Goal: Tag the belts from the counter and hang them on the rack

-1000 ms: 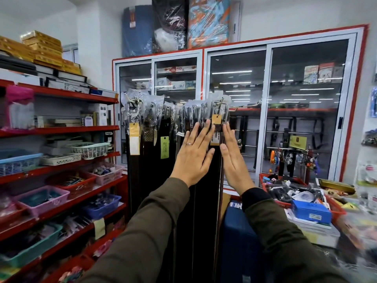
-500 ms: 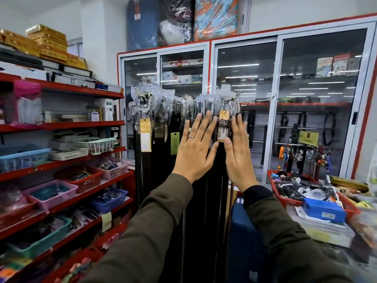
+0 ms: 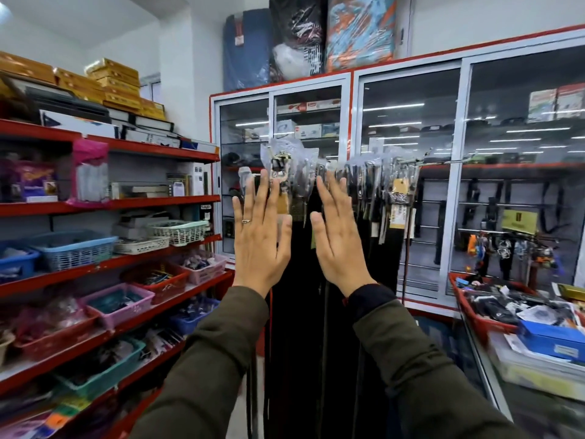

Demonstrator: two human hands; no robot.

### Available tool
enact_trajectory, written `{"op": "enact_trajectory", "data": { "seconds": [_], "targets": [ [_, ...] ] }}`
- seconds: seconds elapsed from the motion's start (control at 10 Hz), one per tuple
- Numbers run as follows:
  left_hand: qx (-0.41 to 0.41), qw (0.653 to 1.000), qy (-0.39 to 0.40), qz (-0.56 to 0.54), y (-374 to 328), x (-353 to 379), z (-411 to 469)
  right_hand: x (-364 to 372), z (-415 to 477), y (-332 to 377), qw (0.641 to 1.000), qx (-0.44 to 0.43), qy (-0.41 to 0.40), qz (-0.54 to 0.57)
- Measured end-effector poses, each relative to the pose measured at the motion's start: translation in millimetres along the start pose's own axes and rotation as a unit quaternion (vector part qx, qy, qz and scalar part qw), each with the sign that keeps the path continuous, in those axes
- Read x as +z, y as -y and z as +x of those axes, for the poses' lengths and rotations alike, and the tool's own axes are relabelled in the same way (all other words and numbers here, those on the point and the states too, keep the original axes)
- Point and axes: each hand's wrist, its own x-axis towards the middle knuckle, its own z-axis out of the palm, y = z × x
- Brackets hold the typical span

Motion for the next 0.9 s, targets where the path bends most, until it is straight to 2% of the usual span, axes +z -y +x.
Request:
{"op": "enact_trajectory", "data": {
  "seconds": [0.2, 0.4, 0.7, 0.8, 0.9],
  "targets": [
    [0.026, 0.997, 0.051, -0.045, 29, -1, 3, 29, 15, 10, 0.996, -0.027, 0.069, -0.055],
    [0.043, 0.99, 0.118, -0.057, 41, 14, 14, 35, 22, -2, 0.992, 0.003, 0.084, -0.095],
    [0.037, 0.99, 0.124, -0.051, 36, 18, 12, 21, 21, 8, 0.986, 0.026, 0.122, -0.108],
    [0.03, 0.997, 0.071, -0.003, 28, 14, 6, -8, 14, 14, 0.992, 0.011, 0.089, -0.088],
    [0.027, 0.999, 0.025, 0.024, 11, 7, 7, -69, 19, 20, 0.999, 0.01, -0.038, -0.029]
  ]
}}
